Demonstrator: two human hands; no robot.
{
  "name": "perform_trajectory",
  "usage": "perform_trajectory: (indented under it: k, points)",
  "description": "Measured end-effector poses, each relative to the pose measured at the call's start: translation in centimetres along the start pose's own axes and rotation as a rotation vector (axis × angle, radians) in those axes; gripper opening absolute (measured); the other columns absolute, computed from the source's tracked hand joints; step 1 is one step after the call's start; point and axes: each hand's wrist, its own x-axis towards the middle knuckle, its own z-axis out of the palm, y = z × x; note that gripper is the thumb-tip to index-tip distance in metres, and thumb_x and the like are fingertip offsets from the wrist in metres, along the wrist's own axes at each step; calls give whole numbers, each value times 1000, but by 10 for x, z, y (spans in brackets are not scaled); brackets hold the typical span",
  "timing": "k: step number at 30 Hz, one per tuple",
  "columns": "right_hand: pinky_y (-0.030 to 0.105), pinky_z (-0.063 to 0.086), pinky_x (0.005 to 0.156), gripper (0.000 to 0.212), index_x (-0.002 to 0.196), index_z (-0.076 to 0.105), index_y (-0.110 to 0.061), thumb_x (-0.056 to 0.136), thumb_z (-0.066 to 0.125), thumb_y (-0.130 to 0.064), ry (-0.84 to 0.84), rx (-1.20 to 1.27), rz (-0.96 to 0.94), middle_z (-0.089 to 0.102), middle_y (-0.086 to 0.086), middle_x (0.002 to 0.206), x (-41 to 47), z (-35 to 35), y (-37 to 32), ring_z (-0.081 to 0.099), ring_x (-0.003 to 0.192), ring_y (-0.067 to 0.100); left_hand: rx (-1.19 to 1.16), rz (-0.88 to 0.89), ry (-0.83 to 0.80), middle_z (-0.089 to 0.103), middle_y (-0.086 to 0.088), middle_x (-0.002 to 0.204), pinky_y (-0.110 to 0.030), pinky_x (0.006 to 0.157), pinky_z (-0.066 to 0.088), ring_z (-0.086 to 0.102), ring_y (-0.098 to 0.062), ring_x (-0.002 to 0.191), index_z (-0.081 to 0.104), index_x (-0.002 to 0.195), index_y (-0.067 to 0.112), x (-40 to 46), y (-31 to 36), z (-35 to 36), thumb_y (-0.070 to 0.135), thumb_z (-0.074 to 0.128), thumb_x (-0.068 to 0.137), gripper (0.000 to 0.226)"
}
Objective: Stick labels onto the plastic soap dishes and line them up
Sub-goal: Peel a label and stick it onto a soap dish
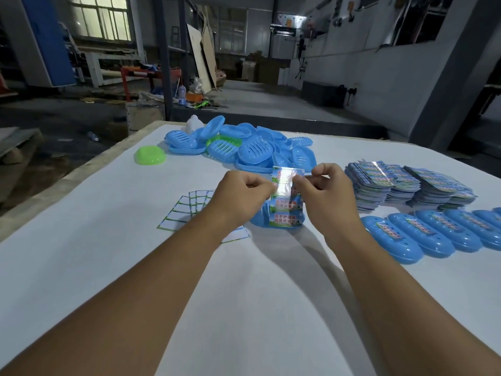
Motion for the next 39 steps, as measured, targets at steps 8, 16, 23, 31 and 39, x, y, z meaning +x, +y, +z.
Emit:
perform_trajectory:
  k: [8, 16, 23, 31, 39]
  points:
    - [18, 54, 51, 26, 87, 47, -24, 94, 71, -20, -67, -32, 37, 76, 3, 80, -1, 0, -3, 74, 73, 5, 55, 17, 103, 51, 19, 38, -8, 35, 30, 47, 6, 37, 68, 64, 19, 3, 3, -7, 27, 66, 91, 28]
    - [27, 59, 58, 15, 86, 58, -21, 92, 72, -18, -87, -86, 46, 74, -4, 73, 0, -1, -1, 75, 73, 7, 43, 52, 63, 60, 18, 47, -6, 38, 32, 52, 8, 43, 67, 63, 20, 3, 0, -7, 27, 67, 92, 29]
    - [33, 54, 69, 13, 75, 71, -27, 86, 73, -36, -78, -445, -185, 71, -10, 80, -1, 0, 5, 65, 71, 9, 58, 114, 56, 72, 3, 71, -16, 52, 48, 58, 2, 57, 70, 65, 21, 5, -3, -3, 29, 67, 90, 26]
    - [23, 40, 53, 30, 56, 69, -31, 85, 68, -37, -129, -454, -169, 60, -18, 49, -7, 1, -1, 50, 48, 0, 153, 229, 62, 66, 14, 58, -14, 49, 45, 54, 2, 50, 69, 64, 27, 4, -6, 2, 30, 68, 88, 24]
    - [23, 38, 51, 29, 53, 65, -21, 80, 63, -31, -123, -479, -169, 52, -10, 45, -8, 3, -3, 41, 48, 6, 253, 281, 95, 64, 29, 61, -7, 53, 43, 60, 9, 58, 65, 64, 33, 4, -7, 6, 29, 67, 88, 24]
